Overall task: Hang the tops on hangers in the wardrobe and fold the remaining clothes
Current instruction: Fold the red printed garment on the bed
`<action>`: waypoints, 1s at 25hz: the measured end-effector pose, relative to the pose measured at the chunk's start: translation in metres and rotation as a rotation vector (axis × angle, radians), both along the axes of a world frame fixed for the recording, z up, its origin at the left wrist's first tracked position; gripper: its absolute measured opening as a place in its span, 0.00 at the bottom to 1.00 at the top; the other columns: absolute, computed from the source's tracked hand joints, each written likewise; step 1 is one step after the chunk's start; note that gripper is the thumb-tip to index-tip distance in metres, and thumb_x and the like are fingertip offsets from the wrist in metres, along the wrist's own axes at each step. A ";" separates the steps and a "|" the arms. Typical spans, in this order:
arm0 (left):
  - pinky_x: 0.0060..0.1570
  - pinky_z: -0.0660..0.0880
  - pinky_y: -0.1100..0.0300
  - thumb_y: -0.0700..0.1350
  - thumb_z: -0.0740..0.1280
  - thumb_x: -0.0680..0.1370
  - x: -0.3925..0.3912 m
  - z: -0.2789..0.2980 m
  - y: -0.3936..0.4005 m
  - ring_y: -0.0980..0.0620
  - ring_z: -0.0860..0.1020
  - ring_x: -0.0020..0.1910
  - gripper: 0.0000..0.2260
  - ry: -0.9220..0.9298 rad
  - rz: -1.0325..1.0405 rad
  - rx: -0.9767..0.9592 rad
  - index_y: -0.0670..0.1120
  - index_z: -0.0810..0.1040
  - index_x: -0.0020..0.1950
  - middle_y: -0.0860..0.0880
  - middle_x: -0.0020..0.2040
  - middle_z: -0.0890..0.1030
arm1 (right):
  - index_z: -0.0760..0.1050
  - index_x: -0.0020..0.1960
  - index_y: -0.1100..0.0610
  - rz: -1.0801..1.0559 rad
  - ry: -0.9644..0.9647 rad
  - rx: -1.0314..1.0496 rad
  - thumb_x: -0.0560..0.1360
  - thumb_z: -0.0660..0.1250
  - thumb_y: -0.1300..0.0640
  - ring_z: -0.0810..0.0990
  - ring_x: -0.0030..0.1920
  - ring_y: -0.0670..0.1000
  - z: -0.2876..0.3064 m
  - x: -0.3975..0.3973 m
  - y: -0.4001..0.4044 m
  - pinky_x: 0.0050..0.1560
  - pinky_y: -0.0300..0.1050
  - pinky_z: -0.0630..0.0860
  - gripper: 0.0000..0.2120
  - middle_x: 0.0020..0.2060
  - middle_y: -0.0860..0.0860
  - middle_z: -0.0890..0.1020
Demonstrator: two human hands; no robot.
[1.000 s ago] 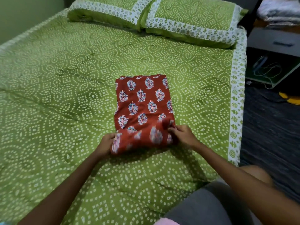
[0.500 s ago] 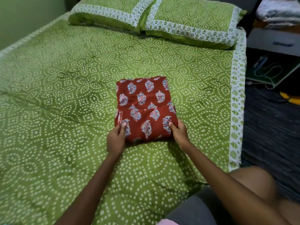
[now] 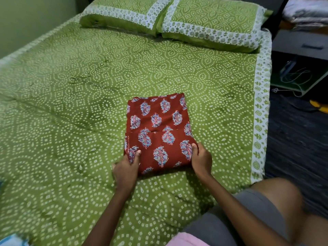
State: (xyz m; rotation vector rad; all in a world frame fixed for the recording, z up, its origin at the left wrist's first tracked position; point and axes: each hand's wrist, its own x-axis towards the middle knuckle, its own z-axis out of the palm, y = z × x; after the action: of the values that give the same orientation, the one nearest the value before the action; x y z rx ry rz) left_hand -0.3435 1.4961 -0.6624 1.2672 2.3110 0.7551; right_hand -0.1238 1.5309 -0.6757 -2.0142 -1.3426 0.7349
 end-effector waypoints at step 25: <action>0.73 0.41 0.52 0.59 0.35 0.74 0.019 -0.025 0.022 0.47 0.52 0.76 0.33 0.585 -0.757 -0.190 0.50 0.54 0.77 0.49 0.77 0.55 | 0.48 0.77 0.57 0.731 -0.528 -0.047 0.79 0.40 0.40 0.47 0.76 0.50 -0.024 -0.045 0.002 0.73 0.45 0.37 0.32 0.76 0.52 0.52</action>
State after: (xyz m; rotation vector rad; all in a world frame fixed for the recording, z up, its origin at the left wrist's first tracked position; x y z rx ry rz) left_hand -0.3249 1.5186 -0.6875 2.2645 1.9282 -0.1091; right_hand -0.1691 1.5324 -0.6996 -1.7976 -2.4532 0.5363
